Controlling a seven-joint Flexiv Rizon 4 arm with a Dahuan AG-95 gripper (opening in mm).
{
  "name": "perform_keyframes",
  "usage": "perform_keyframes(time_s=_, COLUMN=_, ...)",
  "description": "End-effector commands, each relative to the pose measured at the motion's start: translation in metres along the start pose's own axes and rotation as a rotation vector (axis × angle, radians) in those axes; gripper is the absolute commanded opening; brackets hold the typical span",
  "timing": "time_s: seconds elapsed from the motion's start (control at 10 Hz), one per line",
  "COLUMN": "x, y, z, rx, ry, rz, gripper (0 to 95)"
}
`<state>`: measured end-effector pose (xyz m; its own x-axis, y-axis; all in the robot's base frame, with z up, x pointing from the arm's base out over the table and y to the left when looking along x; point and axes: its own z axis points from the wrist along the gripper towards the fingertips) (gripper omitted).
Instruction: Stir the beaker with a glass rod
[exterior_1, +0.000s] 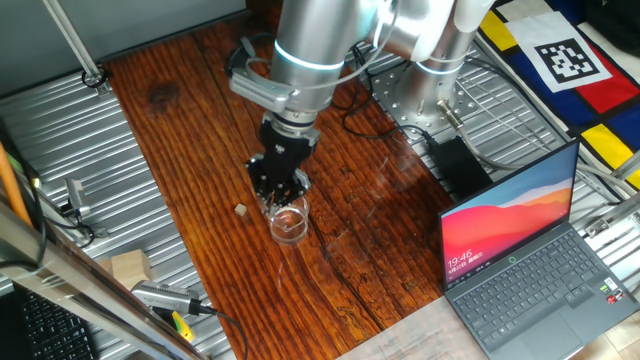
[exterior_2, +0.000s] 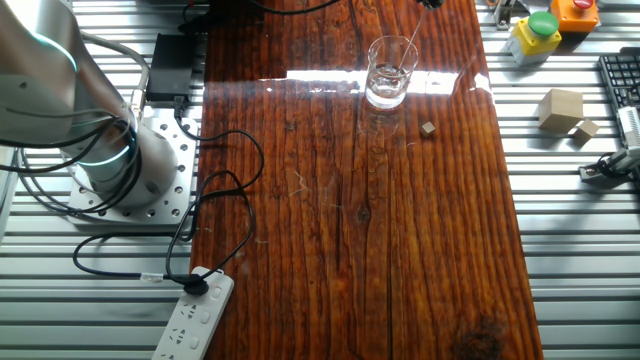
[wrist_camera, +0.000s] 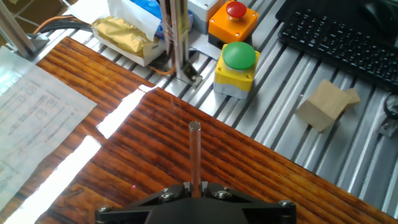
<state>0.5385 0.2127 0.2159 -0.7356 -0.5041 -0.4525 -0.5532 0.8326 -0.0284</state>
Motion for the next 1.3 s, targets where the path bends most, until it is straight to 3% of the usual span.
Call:
perform_keyframes(time_s=0.1, x=-0.002, y=0.002, z=0.003, rx=0.011, ry=-0.001, rz=0.015, gripper=0.0)
perform_keyframes(time_s=0.6, x=0.013, y=0.014, z=0.000, rx=0.014, ry=0.001, rz=0.021, gripper=0.0)
perform_keyframes(time_s=1.3, x=0.025, y=0.007, z=-0.009, rx=0.008, ry=0.002, rz=0.005, gripper=0.0)
